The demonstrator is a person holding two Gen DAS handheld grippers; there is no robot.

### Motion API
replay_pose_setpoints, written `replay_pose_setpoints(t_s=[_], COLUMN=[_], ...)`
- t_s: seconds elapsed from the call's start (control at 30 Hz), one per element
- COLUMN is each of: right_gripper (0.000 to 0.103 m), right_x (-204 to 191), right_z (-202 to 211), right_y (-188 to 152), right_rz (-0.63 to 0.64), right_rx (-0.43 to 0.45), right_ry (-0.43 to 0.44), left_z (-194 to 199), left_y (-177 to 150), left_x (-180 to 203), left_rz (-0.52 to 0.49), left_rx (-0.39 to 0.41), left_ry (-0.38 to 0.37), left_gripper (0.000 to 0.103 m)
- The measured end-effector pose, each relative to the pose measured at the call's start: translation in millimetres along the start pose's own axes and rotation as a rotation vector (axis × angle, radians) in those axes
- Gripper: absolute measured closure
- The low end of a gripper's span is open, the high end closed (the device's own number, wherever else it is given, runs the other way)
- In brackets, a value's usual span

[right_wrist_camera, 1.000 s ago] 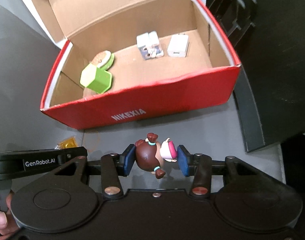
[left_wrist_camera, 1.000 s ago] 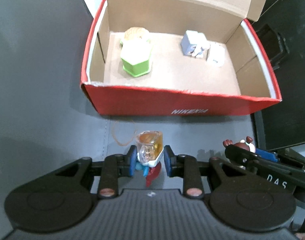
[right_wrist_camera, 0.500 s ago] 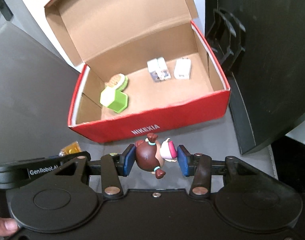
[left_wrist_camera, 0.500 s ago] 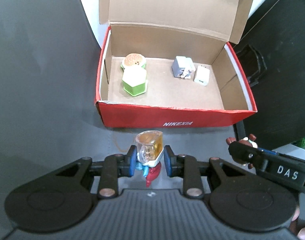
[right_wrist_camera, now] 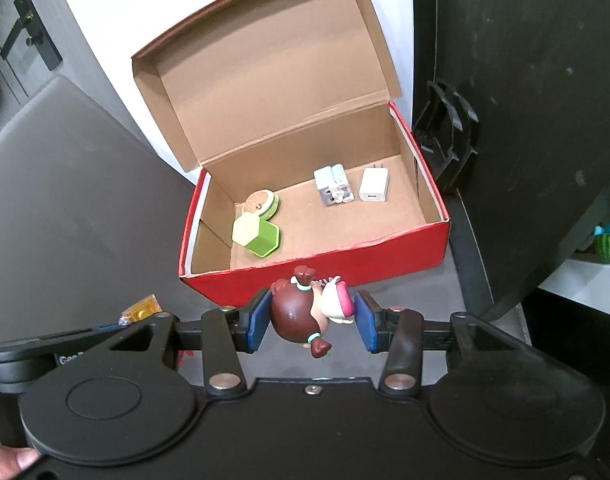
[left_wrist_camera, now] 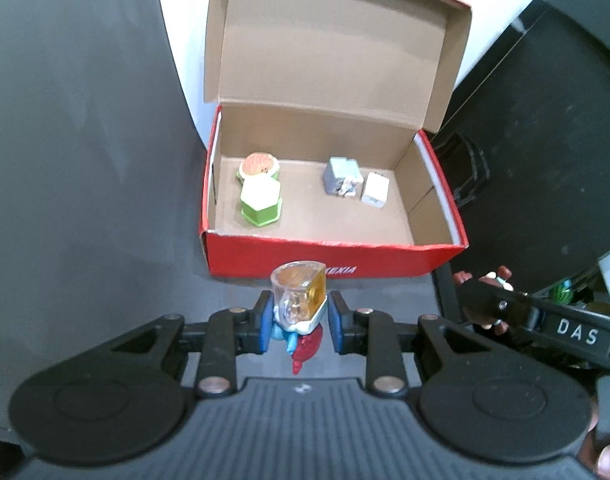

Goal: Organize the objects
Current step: 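Lift the doll with the left tool into the shoebox while the right tool carries the brown figure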

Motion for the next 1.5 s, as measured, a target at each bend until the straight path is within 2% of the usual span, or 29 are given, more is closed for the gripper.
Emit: replay_pose_setpoints(t_s=[0.37, 0.67, 1.1, 1.5], right_gripper=[0.058, 0.058, 0.058, 0.058], right_x=[-7, -7, 8, 23], right_z=[31, 47, 45, 30], right_y=[4, 8, 17, 44], right_rz=[-0.005, 0.0, -0.026, -0.032], right_rx=[0.067, 0.104, 0.118, 0.118], right_ry=[0.001, -0.012, -0.019, 0.0], left_z=[34, 46, 42, 25], left_y=[9, 10, 22, 49], left_x=[9, 14, 23, 35], left_rz=[-0.041, -0.045, -0.052, -0.037], left_rx=[0.069, 0.092, 0.099, 0.088], left_ry=[-0.037, -0.056, -0.06, -0.057], left_gripper=[0.076, 0.076, 0.076, 0.076])
Point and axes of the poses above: each gripper's, at about its wrist camera, not at the fingertips, and z roughly against the way its jaws point, x to its right, y to its top, the point moved 3 cm from there along -z, roughly the way its jaws point, and after that the axes turned 11 degrees about z, right-handed, at the moved point
